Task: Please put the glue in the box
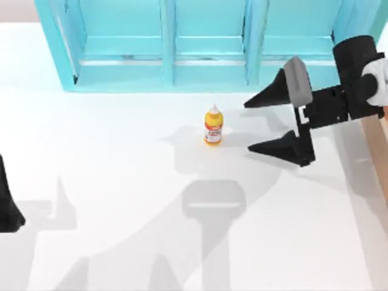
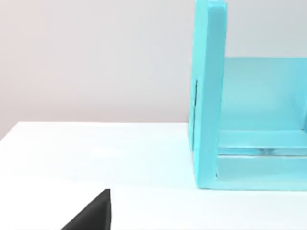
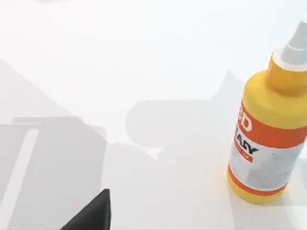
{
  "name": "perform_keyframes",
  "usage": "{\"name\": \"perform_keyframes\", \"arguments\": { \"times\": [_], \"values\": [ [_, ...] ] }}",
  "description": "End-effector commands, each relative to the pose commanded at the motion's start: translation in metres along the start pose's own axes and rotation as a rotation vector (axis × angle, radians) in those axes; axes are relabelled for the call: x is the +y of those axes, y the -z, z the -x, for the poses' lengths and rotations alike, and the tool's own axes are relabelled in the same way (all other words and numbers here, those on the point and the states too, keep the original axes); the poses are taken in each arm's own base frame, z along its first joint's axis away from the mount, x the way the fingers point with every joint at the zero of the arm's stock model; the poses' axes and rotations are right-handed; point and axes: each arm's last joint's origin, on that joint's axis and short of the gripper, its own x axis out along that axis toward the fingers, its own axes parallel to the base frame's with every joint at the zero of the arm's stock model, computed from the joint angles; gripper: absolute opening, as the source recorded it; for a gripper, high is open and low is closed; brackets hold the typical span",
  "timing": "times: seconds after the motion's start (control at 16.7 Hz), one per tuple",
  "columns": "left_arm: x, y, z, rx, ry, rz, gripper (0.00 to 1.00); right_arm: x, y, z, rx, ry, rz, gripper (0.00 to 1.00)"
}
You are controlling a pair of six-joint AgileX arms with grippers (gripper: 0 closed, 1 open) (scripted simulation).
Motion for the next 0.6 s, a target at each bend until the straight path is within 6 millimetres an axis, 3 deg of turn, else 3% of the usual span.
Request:
{"name": "perform_keyframes", "arguments": {
  "times": [0.3,0.6],
  "values": [
    [0.000,0.000,0.000,0.000,0.000,0.000,1.00,-0.018,0.016,0.003,-0.050,0.002,0.020,1.00],
    [0.000,0.000,0.000,0.000,0.000,0.000,1.00,-0.019,0.017,0.004,-0.054,0.002,0.021,1.00]
  ]
}}
